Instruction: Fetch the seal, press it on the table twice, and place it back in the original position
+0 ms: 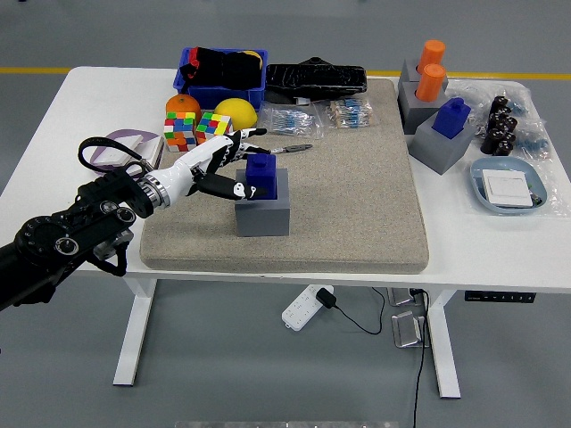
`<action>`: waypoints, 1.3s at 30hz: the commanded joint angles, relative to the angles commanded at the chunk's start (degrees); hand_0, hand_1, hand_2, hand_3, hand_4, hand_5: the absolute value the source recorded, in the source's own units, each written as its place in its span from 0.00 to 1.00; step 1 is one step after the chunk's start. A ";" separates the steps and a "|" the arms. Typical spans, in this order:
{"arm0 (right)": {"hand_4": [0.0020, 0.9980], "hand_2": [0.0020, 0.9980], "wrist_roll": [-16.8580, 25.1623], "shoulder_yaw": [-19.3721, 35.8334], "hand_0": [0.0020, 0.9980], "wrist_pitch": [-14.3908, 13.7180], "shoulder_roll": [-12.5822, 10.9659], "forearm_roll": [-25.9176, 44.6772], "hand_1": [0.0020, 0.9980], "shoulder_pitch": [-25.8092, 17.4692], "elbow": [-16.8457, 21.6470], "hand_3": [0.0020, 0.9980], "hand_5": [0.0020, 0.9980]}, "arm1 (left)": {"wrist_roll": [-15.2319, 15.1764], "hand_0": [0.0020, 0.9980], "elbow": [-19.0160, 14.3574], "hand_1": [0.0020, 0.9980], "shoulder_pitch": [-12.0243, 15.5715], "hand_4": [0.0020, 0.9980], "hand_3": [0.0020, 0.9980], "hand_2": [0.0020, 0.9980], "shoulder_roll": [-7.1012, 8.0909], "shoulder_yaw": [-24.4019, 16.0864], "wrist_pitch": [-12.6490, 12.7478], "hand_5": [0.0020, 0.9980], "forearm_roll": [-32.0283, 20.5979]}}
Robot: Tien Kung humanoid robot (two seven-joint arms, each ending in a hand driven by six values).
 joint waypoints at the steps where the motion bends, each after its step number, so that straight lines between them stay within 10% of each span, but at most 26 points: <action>1: 0.77 0.67 0.00 0.01 0.76 0.00 0.01 0.00 0.68 0.00 0.00 0.62 0.50 | 0.00 0.91 0.02 0.73 0.02 0.86 0.97 0.72 -0.01 0.02 0.03 0.00 -0.01; 39: 0.77 0.67 0.10 -0.99 0.76 -0.15 -0.32 0.23 0.68 0.13 0.03 0.62 0.50 | -0.81 0.83 1.01 0.51 -0.43 0.64 0.91 0.45 -0.99 2.46 3.86 0.00 -0.38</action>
